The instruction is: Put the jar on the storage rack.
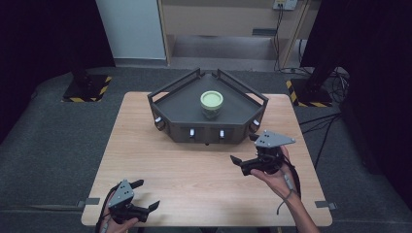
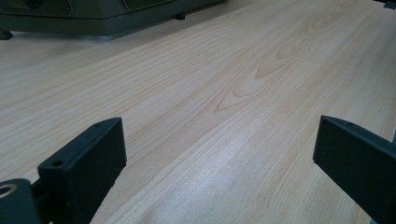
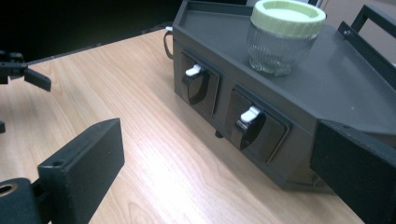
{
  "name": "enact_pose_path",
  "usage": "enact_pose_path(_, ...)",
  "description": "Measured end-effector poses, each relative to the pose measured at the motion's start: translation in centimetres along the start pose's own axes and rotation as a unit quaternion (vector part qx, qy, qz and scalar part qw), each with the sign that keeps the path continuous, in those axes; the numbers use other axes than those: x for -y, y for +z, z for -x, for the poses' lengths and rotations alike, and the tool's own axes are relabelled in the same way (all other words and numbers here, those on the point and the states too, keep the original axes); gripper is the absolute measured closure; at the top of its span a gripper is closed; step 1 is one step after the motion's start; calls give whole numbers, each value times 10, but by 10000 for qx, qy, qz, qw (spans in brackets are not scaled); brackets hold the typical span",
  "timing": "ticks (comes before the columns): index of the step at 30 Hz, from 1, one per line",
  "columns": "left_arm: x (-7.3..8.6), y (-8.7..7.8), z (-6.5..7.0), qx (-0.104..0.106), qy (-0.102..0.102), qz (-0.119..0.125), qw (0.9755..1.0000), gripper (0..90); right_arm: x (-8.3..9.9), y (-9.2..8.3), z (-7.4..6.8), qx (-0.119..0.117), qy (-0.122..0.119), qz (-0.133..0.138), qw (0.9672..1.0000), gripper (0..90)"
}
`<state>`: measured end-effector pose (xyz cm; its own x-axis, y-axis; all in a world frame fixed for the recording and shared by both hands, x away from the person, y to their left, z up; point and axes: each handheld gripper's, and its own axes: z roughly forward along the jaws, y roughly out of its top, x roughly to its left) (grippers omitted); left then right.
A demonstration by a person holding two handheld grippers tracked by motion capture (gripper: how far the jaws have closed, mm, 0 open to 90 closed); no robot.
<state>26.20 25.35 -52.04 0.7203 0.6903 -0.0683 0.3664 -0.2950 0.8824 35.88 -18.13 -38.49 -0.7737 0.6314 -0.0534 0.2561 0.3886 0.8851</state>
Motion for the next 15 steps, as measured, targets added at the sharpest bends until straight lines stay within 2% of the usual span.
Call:
enact_pose_path(7, 0, 0, -1, -9, -25, 2, 10000, 13, 16, -10, -6, 66, -110, -18, 9999, 34)
enact_pose_path(15, 0, 0, -2, -22, -67, 21, 10000, 14, 39, -18, -11, 25, -6, -85, 10000, 34)
